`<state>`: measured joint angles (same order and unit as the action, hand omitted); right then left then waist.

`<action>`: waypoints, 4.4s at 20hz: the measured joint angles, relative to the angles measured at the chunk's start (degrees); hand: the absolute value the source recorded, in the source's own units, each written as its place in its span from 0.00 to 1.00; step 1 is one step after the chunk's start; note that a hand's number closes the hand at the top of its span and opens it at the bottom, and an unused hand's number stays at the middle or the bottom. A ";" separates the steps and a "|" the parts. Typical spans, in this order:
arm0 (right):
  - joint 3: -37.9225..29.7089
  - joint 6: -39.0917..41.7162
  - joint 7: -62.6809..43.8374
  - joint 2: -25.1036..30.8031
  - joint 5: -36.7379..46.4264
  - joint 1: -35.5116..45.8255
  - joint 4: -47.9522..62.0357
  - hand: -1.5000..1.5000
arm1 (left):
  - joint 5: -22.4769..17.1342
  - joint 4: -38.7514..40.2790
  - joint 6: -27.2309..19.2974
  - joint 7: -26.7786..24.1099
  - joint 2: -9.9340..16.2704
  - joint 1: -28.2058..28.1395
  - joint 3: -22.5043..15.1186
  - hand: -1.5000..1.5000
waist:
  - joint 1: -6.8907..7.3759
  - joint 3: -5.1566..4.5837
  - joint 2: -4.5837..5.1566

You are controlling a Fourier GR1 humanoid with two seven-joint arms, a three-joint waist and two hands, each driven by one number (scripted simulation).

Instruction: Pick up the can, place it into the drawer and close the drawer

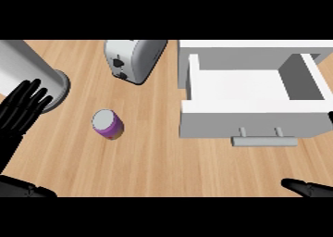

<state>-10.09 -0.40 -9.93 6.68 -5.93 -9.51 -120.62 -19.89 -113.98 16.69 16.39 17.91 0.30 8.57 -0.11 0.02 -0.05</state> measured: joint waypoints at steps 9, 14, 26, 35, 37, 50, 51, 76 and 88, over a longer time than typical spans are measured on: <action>-6.86 7.00 4.40 0.81 -6.13 -6.92 0.01 0.00 | -6.51 -3.96 1.03 6.47 0.63 -1.37 5.09 0.00 | -0.03 0.00 -0.03; -8.54 9.13 2.94 0.87 -8.47 -9.20 -2.83 0.00 | -10.19 -1.50 -0.41 9.22 -0.36 0.27 6.48 0.00 | -0.17 -0.01 -0.01; -16.32 17.05 6.45 0.89 -13.85 -13.25 -1.11 0.00 | -13.40 5.64 -5.20 14.61 -2.74 7.58 5.23 0.00 | -0.34 -0.01 0.01; -20.65 21.27 6.35 -0.50 -16.24 -14.49 -1.40 0.00 | -6.58 12.48 -5.35 9.06 -7.35 7.61 0.94 0.00 | -0.31 -0.02 0.03; -21.14 21.11 4.50 -0.61 -16.86 -14.45 -2.89 0.00 | -4.54 14.78 -5.56 7.20 -8.35 7.98 -0.03 0.00 | -0.32 -0.01 0.04; -25.13 26.35 4.09 -2.53 -18.16 -14.66 -2.53 0.00 | 4.89 30.77 -4.99 -6.55 -10.70 9.54 -1.40 0.00 | -0.30 -0.03 0.04; -25.60 26.82 4.17 -2.61 -18.45 -14.93 -2.45 0.00 | 5.39 33.33 -4.96 -8.19 -10.64 10.41 -0.90 0.00 | -0.37 -0.03 0.06; -30.53 30.65 -0.37 -4.97 -21.96 -15.15 -6.93 0.00 | 12.89 78.34 0.09 -38.77 -6.50 20.39 4.32 0.00 | -0.69 -0.07 0.16; -32.37 31.84 -2.77 -4.91 -23.95 -14.01 -6.58 0.00 | 12.17 92.81 2.04 -44.02 -7.14 28.86 6.55 0.00 | -0.82 -0.07 0.21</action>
<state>-42.46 31.44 -12.70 1.76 -29.87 -23.52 -127.21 -7.73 -21.16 18.74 -27.64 10.77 29.16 15.13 -0.93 -0.05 0.16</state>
